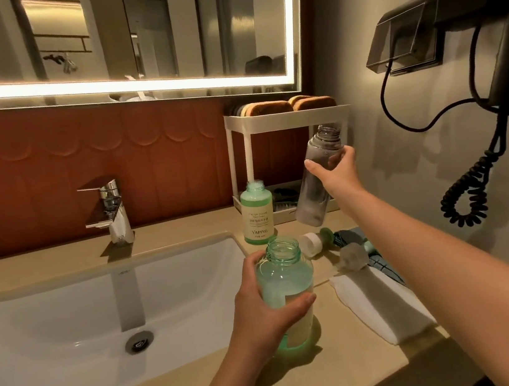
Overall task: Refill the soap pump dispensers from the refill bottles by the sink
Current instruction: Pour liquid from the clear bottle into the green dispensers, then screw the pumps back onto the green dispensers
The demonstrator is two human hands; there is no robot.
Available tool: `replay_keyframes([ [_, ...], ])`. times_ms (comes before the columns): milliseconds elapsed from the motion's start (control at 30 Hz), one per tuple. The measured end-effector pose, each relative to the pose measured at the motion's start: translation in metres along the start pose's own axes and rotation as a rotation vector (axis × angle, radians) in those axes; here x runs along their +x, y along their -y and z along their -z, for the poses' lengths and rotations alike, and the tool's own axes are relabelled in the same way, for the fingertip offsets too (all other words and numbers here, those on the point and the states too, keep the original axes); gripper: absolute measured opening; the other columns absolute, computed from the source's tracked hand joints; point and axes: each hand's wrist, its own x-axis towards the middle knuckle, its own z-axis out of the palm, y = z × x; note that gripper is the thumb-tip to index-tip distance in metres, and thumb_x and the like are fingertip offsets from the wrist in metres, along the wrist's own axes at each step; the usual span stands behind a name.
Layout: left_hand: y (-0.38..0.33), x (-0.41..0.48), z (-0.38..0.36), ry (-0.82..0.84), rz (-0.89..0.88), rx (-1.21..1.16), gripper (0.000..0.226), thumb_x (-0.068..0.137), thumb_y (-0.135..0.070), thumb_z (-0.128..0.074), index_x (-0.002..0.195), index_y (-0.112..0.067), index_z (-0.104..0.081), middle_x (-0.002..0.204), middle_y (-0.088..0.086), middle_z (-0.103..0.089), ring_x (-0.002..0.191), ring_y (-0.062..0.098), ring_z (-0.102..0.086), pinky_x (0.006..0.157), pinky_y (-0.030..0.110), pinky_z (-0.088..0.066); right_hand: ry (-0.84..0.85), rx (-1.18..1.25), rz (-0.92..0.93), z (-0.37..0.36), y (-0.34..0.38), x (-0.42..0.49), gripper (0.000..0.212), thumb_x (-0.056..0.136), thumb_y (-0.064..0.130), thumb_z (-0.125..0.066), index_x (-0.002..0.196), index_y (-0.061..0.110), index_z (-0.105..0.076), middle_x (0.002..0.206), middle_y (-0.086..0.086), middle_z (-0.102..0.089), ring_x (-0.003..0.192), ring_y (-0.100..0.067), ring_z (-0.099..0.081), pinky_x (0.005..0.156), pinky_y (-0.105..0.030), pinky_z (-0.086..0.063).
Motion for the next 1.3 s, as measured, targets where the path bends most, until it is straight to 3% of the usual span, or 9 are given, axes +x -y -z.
replay_keyframes([
  [167,0.0,0.003,0.001,0.02,0.006,-0.032,0.074,0.05,-0.043,-0.08,0.112,-0.045,-0.04,0.112,-0.023,-0.054,0.101,-0.004,-0.054,0.082,0.015,-0.05,0.051,-0.089,-0.041,-0.01,-0.018,0.022,0.073,0.082,0.026,-0.07,0.138,0.015,-0.024,0.141,-0.007,-0.04,0.129,-0.024,-0.041,0.104,-0.039,-0.038],
  [300,0.001,0.002,0.0,0.027,0.015,-0.036,0.08,0.045,-0.051,-0.076,0.116,-0.043,-0.039,0.117,-0.02,-0.053,0.106,0.003,-0.054,0.086,0.019,-0.05,0.089,-0.163,-0.083,-0.019,-0.031,0.029,0.074,0.082,0.029,-0.07,0.138,0.013,-0.025,0.139,-0.009,-0.043,0.127,-0.026,-0.043,0.102,-0.039,-0.039],
  [600,0.003,0.003,0.0,0.024,0.009,-0.059,0.082,0.044,-0.052,-0.077,0.117,-0.042,-0.04,0.114,-0.023,-0.054,0.103,-0.006,-0.053,0.079,0.007,-0.046,0.163,-0.234,-0.135,-0.029,-0.05,0.032,0.077,0.084,0.031,-0.068,0.142,0.012,-0.022,0.14,-0.008,-0.043,0.127,-0.024,-0.042,0.099,-0.033,-0.037],
  [733,0.002,0.002,0.001,0.026,0.017,-0.049,0.077,0.049,-0.044,-0.079,0.115,-0.044,-0.039,0.115,-0.024,-0.052,0.105,-0.001,-0.053,0.077,0.006,-0.046,0.24,-0.257,-0.197,-0.023,-0.048,0.028,0.1,0.077,0.036,-0.073,0.149,0.018,-0.005,0.152,-0.008,-0.027,0.137,-0.027,-0.03,0.11,-0.043,-0.031],
  [800,0.002,0.001,0.001,0.029,0.016,-0.041,0.076,0.05,-0.044,-0.078,0.114,-0.044,-0.038,0.118,-0.021,-0.051,0.108,0.003,-0.052,0.079,0.008,-0.047,0.235,-0.265,-0.195,-0.016,-0.044,0.021,0.098,0.081,0.036,-0.069,0.149,0.018,-0.001,0.155,-0.008,-0.02,0.14,-0.028,-0.025,0.111,-0.044,-0.029],
  [900,0.001,0.001,0.001,0.026,0.004,-0.046,0.074,0.051,-0.039,-0.078,0.114,-0.042,-0.039,0.119,-0.017,-0.052,0.109,0.008,-0.053,0.081,0.011,-0.047,0.171,-0.346,-0.083,0.002,-0.037,0.002,0.072,0.088,0.033,-0.061,0.146,0.014,-0.022,0.148,-0.01,-0.032,0.132,-0.025,-0.036,0.1,-0.036,-0.037],
  [1033,0.0,0.001,0.002,0.016,-0.006,-0.049,0.071,0.052,-0.037,-0.079,0.112,-0.042,-0.04,0.115,-0.02,-0.053,0.106,0.002,-0.053,0.08,0.008,-0.045,0.222,-0.638,0.077,0.034,-0.029,-0.036,0.033,0.091,0.027,-0.057,0.119,0.011,-0.057,0.113,-0.007,-0.058,0.097,-0.017,-0.051,0.076,-0.028,-0.04],
  [1133,0.0,0.002,0.003,0.012,-0.005,-0.044,0.07,0.057,-0.033,-0.084,0.11,-0.043,-0.04,0.115,-0.021,-0.052,0.106,0.001,-0.052,0.078,0.004,-0.044,0.312,-0.83,0.047,0.054,-0.032,-0.061,0.032,0.091,0.034,-0.057,0.114,0.012,-0.061,0.103,-0.006,-0.06,0.091,-0.018,-0.054,0.075,-0.031,-0.046],
  [1300,-0.002,0.001,0.002,0.009,-0.01,-0.025,0.072,0.064,-0.021,-0.083,0.117,-0.037,-0.037,0.114,-0.018,-0.051,0.105,0.004,-0.052,0.078,0.006,-0.044,0.291,-0.906,-0.048,0.068,-0.052,-0.077,0.048,0.088,0.047,-0.055,0.123,0.015,-0.056,0.118,-0.01,-0.06,0.1,-0.026,-0.057,0.086,-0.044,-0.05],
])
